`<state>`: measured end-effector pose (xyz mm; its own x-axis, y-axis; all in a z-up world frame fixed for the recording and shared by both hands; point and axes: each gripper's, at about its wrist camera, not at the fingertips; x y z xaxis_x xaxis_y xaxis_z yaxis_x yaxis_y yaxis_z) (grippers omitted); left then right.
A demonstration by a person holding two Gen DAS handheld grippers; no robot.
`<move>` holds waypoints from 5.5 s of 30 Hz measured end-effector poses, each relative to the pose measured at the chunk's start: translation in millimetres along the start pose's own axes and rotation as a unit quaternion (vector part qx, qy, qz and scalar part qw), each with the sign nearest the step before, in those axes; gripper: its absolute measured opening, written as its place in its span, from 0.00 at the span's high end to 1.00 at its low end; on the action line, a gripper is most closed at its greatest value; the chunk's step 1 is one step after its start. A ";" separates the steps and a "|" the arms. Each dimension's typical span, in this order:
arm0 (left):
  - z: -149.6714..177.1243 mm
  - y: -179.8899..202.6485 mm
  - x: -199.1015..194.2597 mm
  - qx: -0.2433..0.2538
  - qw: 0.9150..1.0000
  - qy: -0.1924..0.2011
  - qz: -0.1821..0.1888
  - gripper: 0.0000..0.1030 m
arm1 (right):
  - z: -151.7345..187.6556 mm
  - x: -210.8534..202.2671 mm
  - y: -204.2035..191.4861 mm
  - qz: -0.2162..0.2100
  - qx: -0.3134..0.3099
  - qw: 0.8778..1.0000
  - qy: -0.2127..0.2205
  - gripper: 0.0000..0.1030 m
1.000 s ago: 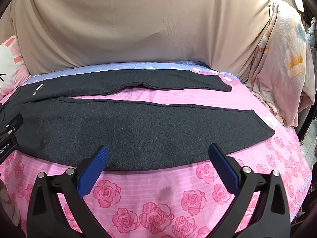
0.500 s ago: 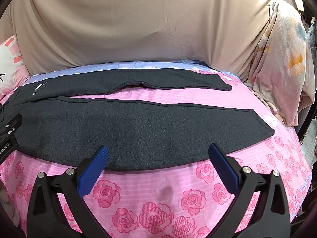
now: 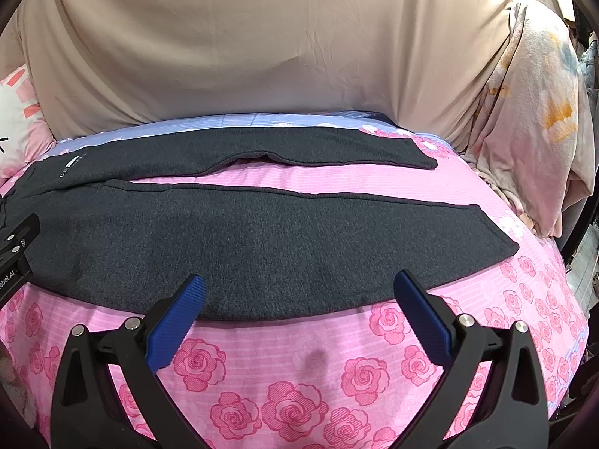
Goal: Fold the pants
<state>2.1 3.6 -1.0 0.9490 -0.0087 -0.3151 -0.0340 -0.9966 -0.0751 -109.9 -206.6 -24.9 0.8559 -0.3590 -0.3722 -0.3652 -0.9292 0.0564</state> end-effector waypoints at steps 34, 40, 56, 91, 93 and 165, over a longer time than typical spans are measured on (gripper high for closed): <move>1.8 0.9 1.7 0.001 1.000 -0.010 0.003 0.10 | 1.1 3.9 -0.9 -0.009 0.004 1.000 -0.013 0.04; -2.7 -20.2 9.7 -0.049 0.993 -0.054 0.089 0.10 | -2.4 22.9 23.6 -0.113 0.038 0.991 -0.062 0.04; -103.8 -218.0 235.0 -0.109 0.983 -0.139 -0.046 0.11 | -116.4 260.3 202.5 -0.039 0.052 0.994 -0.085 0.04; -62.4 -313.3 78.5 -0.137 0.978 -0.159 -0.021 0.70 | -58.7 104.5 253.7 -0.123 0.023 0.992 -0.031 0.88; -39.2 -318.1 70.8 -0.150 0.972 -0.180 -0.012 0.64 | -39.7 96.1 263.8 -0.117 0.031 0.991 -0.048 0.82; 10.2 -370.2 104.0 -0.314 0.906 -0.281 0.041 0.96 | 18.9 106.3 291.1 -0.107 0.245 0.956 -0.121 0.86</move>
<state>110.2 372.4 -15.6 0.6359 -0.2169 -0.7406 0.2557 -0.8463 0.4673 -132.2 -513.5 -65.5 0.8416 -0.0800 -0.5341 -0.3705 -0.8051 -0.4632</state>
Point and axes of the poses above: each gripper's, at about its wrist camera, not at the fingertips, and x roughly the way its jaws point, y to its right, z to its underside, and after that the axes turned 12 degrees about y, right-handed
